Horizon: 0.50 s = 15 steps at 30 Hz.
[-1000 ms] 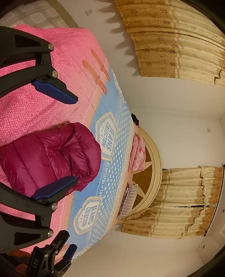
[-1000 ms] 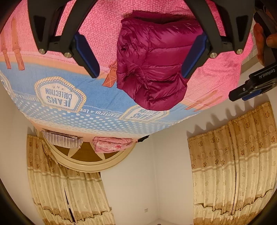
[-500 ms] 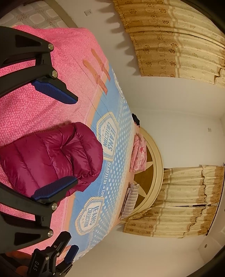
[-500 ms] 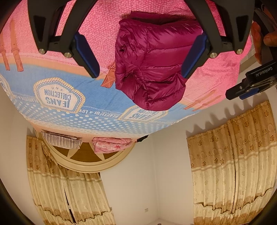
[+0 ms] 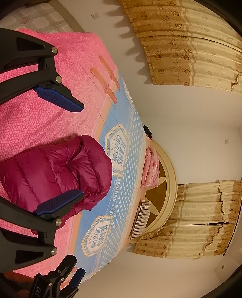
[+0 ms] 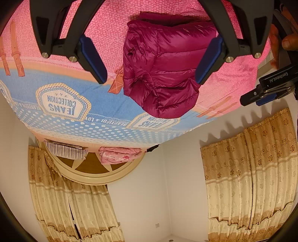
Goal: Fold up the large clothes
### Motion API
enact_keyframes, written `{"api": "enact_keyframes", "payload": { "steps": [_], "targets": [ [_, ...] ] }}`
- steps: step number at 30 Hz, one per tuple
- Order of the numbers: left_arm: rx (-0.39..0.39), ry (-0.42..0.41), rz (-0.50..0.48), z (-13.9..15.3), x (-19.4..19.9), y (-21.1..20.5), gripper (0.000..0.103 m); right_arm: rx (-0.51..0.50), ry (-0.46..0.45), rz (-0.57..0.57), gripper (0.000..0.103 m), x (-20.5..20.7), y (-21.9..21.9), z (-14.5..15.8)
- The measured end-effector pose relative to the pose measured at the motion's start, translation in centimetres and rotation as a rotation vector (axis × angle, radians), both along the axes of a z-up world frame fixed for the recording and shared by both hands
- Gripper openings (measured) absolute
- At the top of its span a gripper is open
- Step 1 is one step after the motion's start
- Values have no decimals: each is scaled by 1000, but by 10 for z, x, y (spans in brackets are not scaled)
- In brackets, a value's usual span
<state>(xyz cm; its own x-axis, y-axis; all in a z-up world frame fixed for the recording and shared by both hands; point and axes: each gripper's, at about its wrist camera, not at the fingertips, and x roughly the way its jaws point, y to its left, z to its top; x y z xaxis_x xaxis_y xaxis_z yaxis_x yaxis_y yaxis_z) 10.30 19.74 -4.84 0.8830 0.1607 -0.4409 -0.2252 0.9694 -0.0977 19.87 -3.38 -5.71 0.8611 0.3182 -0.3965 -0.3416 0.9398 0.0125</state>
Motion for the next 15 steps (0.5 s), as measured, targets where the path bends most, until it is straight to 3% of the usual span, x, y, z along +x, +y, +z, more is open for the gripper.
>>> {"api": "enact_keyframes", "payload": {
  "steps": [5,8,15],
  "targets": [
    [-25,-6,-5,0,-1,2,86,-1,0,1,97,0,1,0],
    [1,6,16,0,1,0,95,-7,-2,3,97,-1,3,0],
    [67,2,36,2,-1,-8,96,-10,3,16,97,-3,4,-3]
  ]
}}
